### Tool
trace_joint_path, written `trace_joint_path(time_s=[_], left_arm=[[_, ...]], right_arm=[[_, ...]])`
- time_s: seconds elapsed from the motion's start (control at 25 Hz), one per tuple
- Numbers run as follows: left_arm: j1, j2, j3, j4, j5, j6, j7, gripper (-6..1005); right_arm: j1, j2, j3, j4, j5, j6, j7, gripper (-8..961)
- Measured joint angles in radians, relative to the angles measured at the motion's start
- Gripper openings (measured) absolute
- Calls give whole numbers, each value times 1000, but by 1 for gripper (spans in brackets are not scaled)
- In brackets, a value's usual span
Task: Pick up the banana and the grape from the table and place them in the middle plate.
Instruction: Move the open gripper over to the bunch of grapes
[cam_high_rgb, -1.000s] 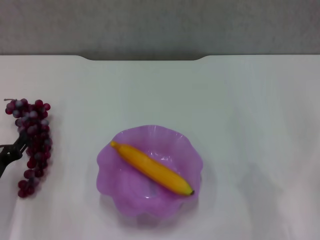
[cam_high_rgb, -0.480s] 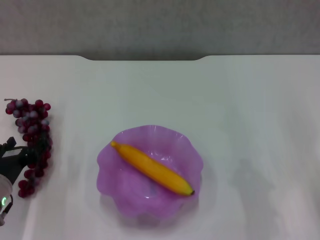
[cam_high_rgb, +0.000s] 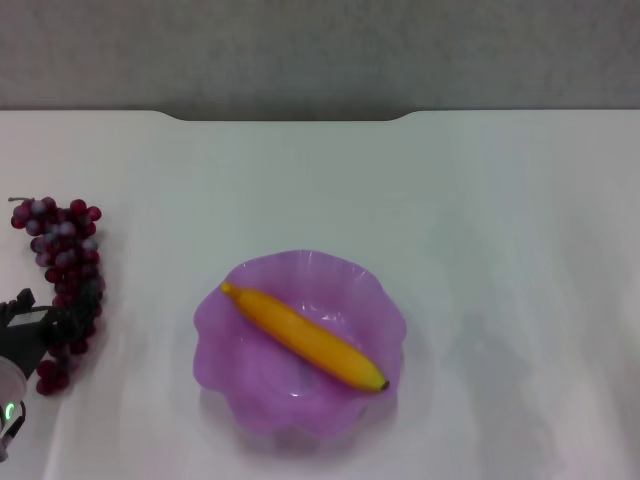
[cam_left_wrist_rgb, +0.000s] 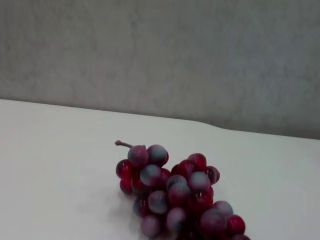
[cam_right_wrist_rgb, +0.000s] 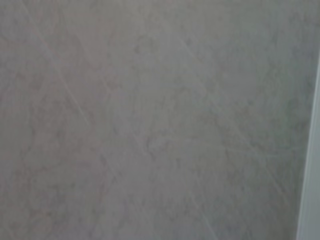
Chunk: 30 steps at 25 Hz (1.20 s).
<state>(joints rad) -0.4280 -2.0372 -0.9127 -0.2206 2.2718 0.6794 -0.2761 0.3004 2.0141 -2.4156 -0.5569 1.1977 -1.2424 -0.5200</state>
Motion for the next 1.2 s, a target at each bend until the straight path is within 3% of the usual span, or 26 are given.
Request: trace_joint_path(time_s=[0.56, 1.2], left_arm=[[0, -4, 79, -4, 1, -45, -4, 893], [-2, -5, 81, -4, 2, -49, 0, 890]], right_arm=[[5, 0, -13, 0, 7, 0, 0, -1], [5, 0, -21, 1, 8, 0, 6, -1]])
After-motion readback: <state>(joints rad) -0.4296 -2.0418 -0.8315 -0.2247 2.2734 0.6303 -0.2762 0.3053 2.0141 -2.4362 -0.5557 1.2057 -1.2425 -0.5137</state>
